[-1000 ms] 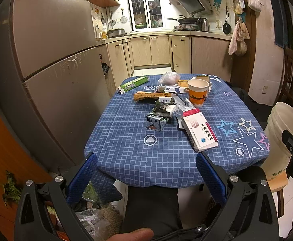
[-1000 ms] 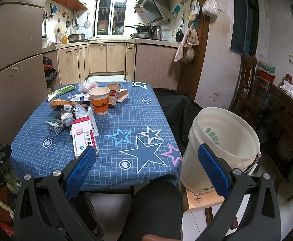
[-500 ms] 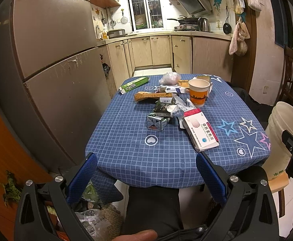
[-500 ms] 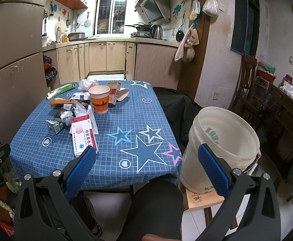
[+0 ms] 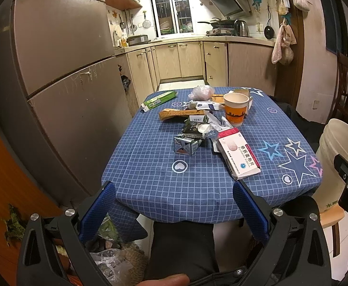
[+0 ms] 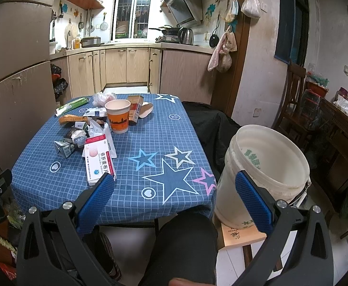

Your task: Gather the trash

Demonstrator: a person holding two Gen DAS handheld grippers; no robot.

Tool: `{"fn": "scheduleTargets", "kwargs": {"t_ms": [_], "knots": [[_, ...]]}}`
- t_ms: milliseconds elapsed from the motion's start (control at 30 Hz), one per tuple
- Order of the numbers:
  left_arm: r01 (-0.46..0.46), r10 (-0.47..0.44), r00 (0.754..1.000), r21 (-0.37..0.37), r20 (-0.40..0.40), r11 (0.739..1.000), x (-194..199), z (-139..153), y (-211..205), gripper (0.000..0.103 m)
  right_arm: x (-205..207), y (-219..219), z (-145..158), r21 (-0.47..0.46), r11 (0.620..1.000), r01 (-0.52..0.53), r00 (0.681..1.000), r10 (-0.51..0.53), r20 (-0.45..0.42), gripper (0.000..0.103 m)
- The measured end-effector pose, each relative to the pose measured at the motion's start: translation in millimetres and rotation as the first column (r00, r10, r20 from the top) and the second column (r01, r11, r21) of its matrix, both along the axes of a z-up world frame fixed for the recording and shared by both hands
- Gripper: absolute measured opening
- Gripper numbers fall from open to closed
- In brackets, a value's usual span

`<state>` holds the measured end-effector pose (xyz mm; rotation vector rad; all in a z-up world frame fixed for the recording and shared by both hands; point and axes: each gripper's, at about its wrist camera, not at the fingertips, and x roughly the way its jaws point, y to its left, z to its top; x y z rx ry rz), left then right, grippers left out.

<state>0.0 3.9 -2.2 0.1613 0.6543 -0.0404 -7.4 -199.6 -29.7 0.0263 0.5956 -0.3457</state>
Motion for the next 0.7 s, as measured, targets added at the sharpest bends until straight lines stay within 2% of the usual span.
{"fn": "scheduleTargets", "kwargs": {"t_ms": [400, 700], "knots": [[-0.002, 0.003, 1.000, 0.006, -0.013, 1.000, 5.3, -4.7, -2.0, 0.098, 8.5, 4.3, -3.2, 0.003, 1.000, -0.019, 1.000, 0.019, -0.018, 0.098], [-0.027, 0.028, 0.998, 0.021, -0.057, 0.999, 28.7, -20.8, -1.7, 0.098, 32.1, 4.8, -14.4, 0.022, 0.999, -0.040, 0.999, 0.041, -0.033, 0.098]]}}
